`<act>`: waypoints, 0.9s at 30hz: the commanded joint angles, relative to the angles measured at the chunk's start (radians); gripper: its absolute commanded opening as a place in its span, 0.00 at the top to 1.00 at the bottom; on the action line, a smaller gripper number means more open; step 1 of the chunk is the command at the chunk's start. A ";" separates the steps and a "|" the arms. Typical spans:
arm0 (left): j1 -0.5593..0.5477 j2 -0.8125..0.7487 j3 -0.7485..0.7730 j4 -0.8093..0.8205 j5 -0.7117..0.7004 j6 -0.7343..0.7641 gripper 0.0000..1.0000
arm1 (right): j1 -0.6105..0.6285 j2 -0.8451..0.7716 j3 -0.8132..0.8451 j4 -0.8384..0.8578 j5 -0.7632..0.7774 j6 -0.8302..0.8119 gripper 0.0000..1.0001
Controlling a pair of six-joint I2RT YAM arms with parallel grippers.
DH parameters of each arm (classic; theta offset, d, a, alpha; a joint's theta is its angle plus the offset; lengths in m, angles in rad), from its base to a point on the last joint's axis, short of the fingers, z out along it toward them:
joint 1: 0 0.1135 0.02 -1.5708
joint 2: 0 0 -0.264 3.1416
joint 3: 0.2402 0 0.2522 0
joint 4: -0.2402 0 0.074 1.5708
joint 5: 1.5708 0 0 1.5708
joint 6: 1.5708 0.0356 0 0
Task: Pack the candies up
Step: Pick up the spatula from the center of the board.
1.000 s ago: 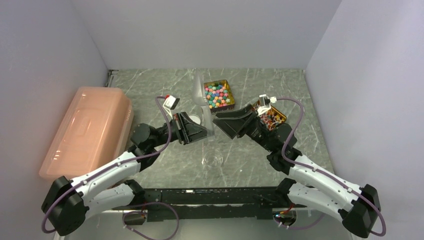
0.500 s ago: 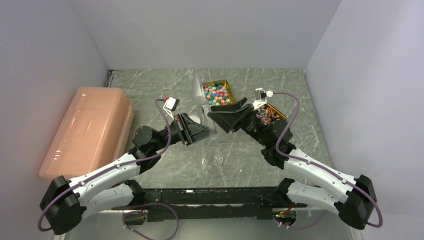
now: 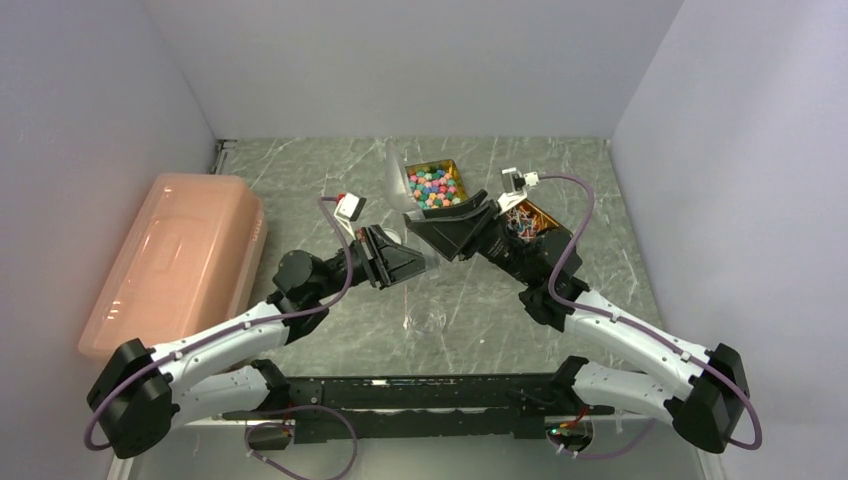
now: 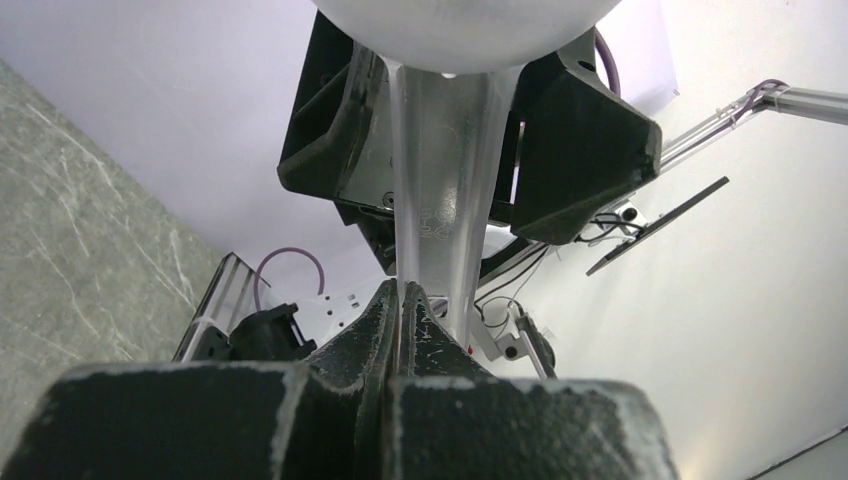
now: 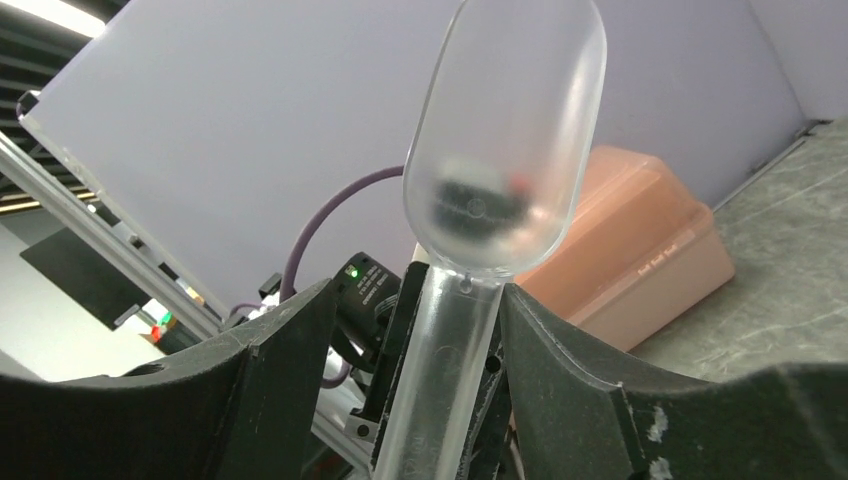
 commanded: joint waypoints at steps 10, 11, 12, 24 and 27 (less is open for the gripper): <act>-0.023 0.011 0.073 0.018 0.039 0.026 1.00 | 0.008 -0.025 0.037 0.006 -0.045 0.010 0.58; -0.026 0.013 0.072 0.022 0.039 0.025 1.00 | 0.008 -0.025 0.037 0.004 -0.046 0.010 0.62; -0.027 0.017 0.072 0.025 0.039 0.023 1.00 | 0.008 -0.025 0.039 0.002 -0.047 0.009 0.66; -0.031 0.018 0.108 -0.068 0.063 0.083 0.52 | 0.008 -0.062 0.041 -0.061 -0.032 -0.024 1.00; -0.031 -0.017 0.119 -0.161 0.053 0.151 0.32 | 0.008 -0.097 0.039 -0.100 -0.021 -0.050 1.00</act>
